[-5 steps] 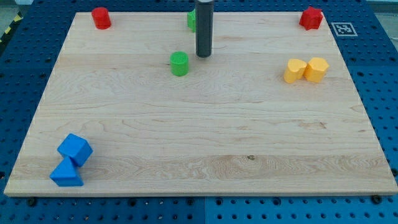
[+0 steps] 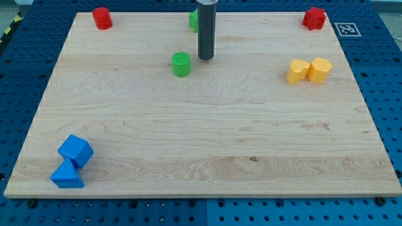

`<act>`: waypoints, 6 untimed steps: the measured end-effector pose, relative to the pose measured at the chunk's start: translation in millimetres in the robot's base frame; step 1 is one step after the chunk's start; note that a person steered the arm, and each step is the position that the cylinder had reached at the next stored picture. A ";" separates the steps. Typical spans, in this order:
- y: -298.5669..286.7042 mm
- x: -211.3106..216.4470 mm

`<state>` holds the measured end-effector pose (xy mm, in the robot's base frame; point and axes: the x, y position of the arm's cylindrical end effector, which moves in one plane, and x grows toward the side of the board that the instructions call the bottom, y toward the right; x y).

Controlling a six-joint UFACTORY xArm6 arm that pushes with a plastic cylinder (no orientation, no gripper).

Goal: Move your arm to the bottom left

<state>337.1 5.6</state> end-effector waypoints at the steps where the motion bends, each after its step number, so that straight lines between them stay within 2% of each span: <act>1: -33.3 -2.4; 3: -198.1 7.4; 4: -277.1 49.8; 5: -309.6 91.1; 6: -310.5 100.6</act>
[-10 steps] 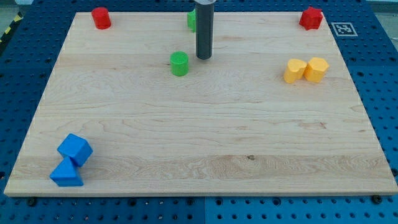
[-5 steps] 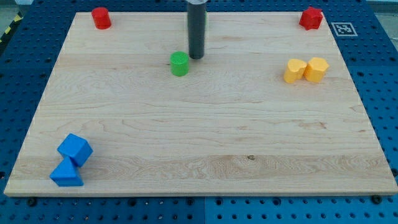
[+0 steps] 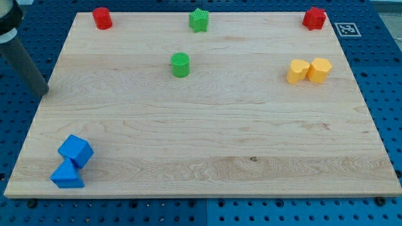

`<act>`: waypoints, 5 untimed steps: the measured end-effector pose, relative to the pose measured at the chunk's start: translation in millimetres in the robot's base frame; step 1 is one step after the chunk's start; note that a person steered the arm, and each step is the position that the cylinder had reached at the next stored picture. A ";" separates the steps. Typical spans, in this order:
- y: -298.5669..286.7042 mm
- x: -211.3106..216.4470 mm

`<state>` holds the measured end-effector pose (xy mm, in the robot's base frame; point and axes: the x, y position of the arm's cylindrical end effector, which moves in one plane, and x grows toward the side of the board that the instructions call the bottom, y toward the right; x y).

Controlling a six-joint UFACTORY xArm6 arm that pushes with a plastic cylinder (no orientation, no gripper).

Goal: Move your arm to the bottom left

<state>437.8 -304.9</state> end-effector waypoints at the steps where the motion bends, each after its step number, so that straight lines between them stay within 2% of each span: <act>1: -0.1 64.2; 2: 0.0 137.1; 3: 0.0 137.8; 5: 51.1 165.4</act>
